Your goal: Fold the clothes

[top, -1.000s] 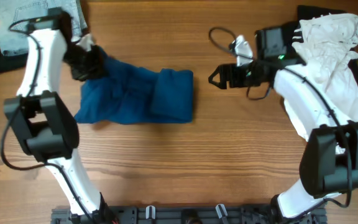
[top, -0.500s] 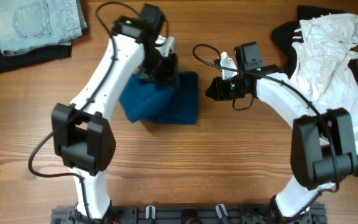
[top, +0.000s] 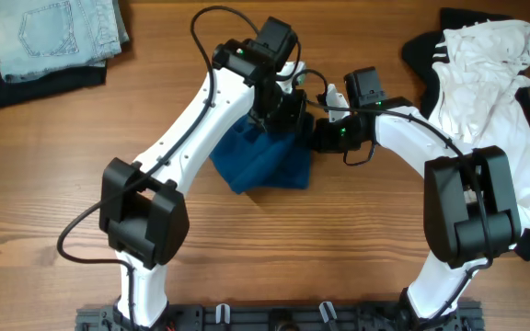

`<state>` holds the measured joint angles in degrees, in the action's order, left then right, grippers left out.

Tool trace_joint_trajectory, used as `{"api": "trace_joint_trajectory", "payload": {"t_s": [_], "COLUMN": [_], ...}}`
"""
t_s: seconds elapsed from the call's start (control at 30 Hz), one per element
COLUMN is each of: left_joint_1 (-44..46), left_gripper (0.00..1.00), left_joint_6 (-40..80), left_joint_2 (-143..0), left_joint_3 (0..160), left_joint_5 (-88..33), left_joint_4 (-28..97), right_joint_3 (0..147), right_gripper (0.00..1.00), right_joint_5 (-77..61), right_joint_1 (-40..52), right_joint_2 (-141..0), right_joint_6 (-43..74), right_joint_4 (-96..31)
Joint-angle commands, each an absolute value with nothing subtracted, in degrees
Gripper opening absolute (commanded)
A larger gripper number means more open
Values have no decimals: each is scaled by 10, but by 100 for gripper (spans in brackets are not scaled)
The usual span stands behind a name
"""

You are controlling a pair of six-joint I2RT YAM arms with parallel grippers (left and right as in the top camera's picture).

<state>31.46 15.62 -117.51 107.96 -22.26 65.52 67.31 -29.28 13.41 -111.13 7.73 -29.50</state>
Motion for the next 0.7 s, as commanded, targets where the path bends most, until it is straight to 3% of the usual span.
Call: {"api": "trace_joint_trajectory", "payload": {"t_s": [0.0, 0.27, 0.3, 0.33, 0.37, 0.6, 0.67], "left_joint_1": [332, 332, 332, 332, 332, 307, 289], "left_gripper": [25, 42, 49, 70, 78, 80, 80], "left_joint_6": [155, 154, 154, 153, 152, 152, 152], "left_joint_2": [-1160, -1160, -1160, -1160, -1160, -1144, -1129], "left_joint_3": [1090, 1090, 1090, 1090, 1090, 1092, 1102], "left_joint_5": [-239, -239, -239, -239, -239, -230, -230], "left_joint_4": [647, 636, 634, 632, 628, 606, 606], "right_joint_3": [670, 678, 684, 695, 706, 793, 815], "right_gripper": [10, 15, 19, 23, 25, 47, 70], "right_joint_5": [-289, -289, -289, -289, -289, -269, -261], "right_joint_1": [137, 133, 130, 124, 117, 31, 3], "right_joint_2": [-1123, -1123, -1123, -1122, -1120, -1081, -1057], "right_joint_6": [77, 90, 92, 92, 92, 96, 91], "right_joint_4": [-290, -294, -299, -309, -322, -432, -464]}}
